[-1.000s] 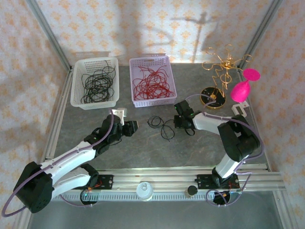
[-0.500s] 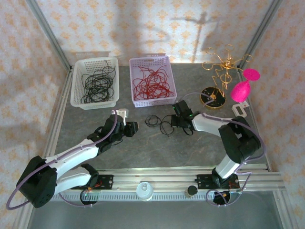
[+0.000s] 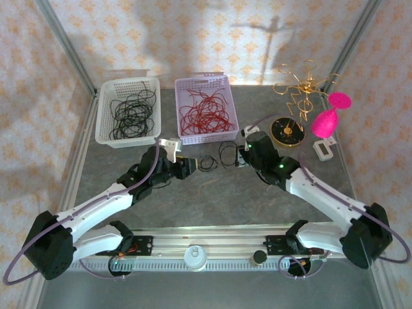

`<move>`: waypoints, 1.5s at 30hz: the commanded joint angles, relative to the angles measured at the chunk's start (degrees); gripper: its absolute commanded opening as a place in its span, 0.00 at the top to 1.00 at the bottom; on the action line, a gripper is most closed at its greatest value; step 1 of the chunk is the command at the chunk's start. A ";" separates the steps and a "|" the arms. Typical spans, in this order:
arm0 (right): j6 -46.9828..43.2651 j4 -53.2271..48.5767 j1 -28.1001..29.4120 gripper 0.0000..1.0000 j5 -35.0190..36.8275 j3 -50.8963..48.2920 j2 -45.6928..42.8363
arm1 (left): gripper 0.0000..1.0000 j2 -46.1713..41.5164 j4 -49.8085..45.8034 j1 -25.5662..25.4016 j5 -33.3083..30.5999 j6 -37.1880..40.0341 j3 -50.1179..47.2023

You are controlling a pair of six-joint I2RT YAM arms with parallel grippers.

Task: Untangle the cables

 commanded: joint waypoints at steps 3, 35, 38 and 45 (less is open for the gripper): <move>-5.23 -1.26 0.29 1.00 -6.07 3.09 -6.94 | 0.48 4.32 7.18 -0.32 12.78 5.56 6.74; 1.28 -1.19 -0.94 0.79 -10.59 -2.70 -2.11 | 0.38 8.64 4.12 0.16 12.01 17.17 9.02; 1.95 3.44 -0.48 0.76 -14.96 -5.66 1.15 | 0.39 6.33 3.43 0.46 10.35 16.22 6.58; 3.87 17.65 4.06 0.68 -20.13 -12.53 9.19 | 0.39 0.20 3.36 1.86 7.63 12.85 0.47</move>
